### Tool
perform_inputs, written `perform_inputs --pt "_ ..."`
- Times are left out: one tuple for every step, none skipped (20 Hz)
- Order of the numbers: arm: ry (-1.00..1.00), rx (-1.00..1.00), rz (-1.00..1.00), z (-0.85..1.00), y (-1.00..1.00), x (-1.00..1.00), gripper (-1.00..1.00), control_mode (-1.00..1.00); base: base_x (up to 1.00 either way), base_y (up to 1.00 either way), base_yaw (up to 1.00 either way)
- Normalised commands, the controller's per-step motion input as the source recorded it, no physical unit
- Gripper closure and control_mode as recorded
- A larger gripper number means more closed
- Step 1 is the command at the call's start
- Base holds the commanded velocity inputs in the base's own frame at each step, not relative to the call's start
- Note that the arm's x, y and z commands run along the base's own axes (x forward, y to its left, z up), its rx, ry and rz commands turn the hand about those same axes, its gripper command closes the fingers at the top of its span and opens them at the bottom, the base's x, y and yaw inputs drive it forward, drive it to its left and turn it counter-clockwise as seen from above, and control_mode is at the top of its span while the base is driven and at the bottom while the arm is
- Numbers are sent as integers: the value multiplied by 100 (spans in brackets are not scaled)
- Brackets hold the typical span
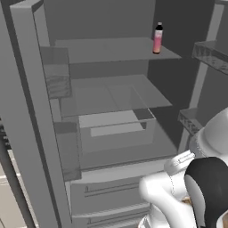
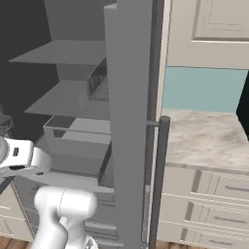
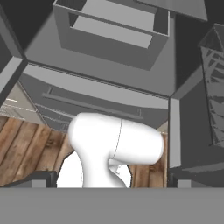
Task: Open the fridge, grab two sodas, and place both sodas inside the bowl with ice on the dining counter.
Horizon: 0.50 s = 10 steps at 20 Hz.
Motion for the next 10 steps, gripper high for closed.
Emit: perform_inputs --pt "0 0 0 0 0 0 -100 100 65 8 0" --pt "0 0 0 0 0 0 -100 100 67 12 0" --pt "0 0 0 0 0 0 -100 100 71 18 0" --pt "0 0 0 0 0 0 -100 100 73 19 0" --pt "0 0 0 0 0 0 -100 100 75 20 0" --pt "0 0 0 0 0 0 -100 100 75 22 0" --pt "0 0 0 0 0 0 -100 100 73 22 0" --pt "0 0 0 0 0 0 -100 100 72 25 0" --pt "0 0 0 0 0 0 -100 100 69 25 0" --pt "0 0 0 0 0 0 -100 100 62 26 0"
